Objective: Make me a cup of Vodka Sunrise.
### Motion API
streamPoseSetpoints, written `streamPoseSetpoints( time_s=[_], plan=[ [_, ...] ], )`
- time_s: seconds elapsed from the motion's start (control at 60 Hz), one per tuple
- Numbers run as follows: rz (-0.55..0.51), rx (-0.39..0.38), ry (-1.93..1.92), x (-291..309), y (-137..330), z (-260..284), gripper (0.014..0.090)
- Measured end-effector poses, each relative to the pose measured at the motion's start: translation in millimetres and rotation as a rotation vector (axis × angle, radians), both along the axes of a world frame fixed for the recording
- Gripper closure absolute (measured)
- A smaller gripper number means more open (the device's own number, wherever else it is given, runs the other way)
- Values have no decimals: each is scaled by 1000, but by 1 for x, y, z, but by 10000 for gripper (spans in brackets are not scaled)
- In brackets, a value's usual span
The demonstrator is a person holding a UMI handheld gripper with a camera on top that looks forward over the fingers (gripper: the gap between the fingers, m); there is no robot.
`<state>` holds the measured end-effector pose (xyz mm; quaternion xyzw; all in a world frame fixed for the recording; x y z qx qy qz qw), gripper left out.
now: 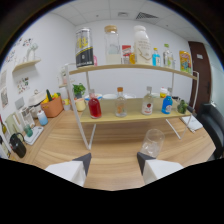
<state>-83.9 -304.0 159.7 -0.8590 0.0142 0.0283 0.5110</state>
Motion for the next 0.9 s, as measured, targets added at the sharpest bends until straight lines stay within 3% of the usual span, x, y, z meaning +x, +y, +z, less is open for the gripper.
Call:
streamPoseSetpoints(
  time_s=[0.3, 0.517, 0.633, 0.783, 0.9],
  plan=[
    [48, 185, -8, -56, 105, 39, 193],
    [58, 216, -50, -63, 164, 45, 241],
    [55, 206, -59, -64, 183, 38, 378],
    [44, 183, -54, -62, 193, 29, 686],
    [53, 191, -58, -62, 192, 30, 697]
  ],
)
